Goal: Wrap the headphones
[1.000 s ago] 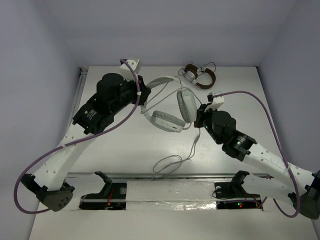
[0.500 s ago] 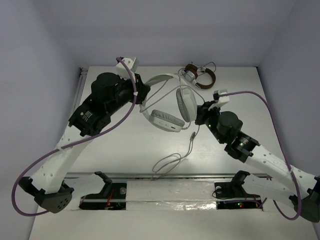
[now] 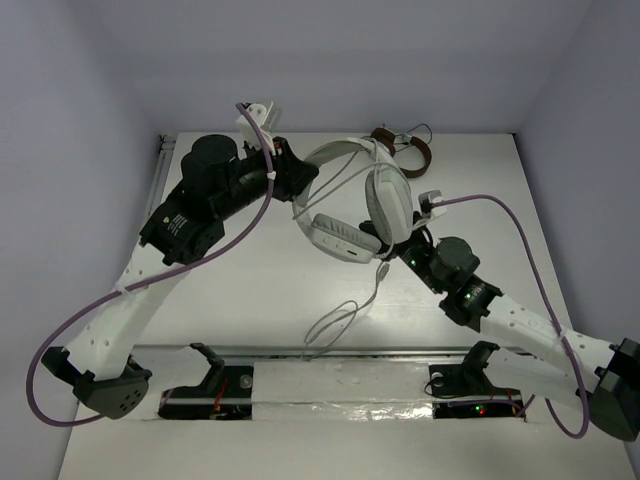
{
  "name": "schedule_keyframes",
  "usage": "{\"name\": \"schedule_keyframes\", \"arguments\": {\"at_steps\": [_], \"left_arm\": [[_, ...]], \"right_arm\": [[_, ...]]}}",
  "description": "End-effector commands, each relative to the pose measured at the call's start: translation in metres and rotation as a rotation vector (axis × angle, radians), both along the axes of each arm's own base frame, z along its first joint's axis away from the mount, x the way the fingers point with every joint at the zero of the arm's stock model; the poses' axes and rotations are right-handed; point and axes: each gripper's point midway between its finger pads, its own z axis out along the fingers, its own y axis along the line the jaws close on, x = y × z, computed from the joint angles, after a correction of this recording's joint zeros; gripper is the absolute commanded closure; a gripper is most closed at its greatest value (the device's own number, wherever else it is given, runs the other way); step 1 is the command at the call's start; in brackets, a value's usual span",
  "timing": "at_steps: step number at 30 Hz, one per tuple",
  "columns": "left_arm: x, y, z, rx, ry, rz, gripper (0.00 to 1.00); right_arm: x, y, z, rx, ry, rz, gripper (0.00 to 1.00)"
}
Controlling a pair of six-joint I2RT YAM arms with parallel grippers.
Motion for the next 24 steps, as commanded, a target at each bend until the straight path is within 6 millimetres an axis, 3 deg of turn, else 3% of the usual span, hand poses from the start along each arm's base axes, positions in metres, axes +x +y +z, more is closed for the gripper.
{"name": "schedule_keyframes", "arguments": {"at_steps": [1, 4, 13, 17, 21, 22, 24], "left_arm": [[-0.014, -0.006, 0.075, -0.221, -0.115, -0.052, 1.0], [-0.014, -0.01, 0.086, -0.273, -0.124, -0.068, 1.0], [0.018, -0.021, 0.106, -0.338, -0.112, 0.002, 1.0], [0.029, -0.027, 0.111, -0.392, -0.091, 0.02, 1.0], [0.039, -0.027, 0.13, -0.428, -0.099, 0.053, 1.0], [0.041, -0.021, 0.142, -0.448, -0.12, 0.084, 1.0], [0.047, -0.019, 0.145, -0.462, -0.122, 0.117, 1.0]], "right_arm": [[-0.002, 0.005, 0.032, 0.14, -0.088, 0.032, 0.74], [-0.002, 0.008, 0.035, 0.194, -0.106, 0.056, 0.7], [0.01, 0.049, -0.024, 0.164, -0.007, 0.16, 0.66], [0.009, 0.071, -0.04, 0.165, 0.025, 0.253, 0.6], [0.005, 0.073, -0.053, 0.212, 0.058, 0.274, 0.58], [0.002, 0.076, -0.057, 0.217, 0.072, 0.279, 0.58], [-0.001, 0.08, -0.069, 0.227, 0.113, 0.285, 0.58]]}}
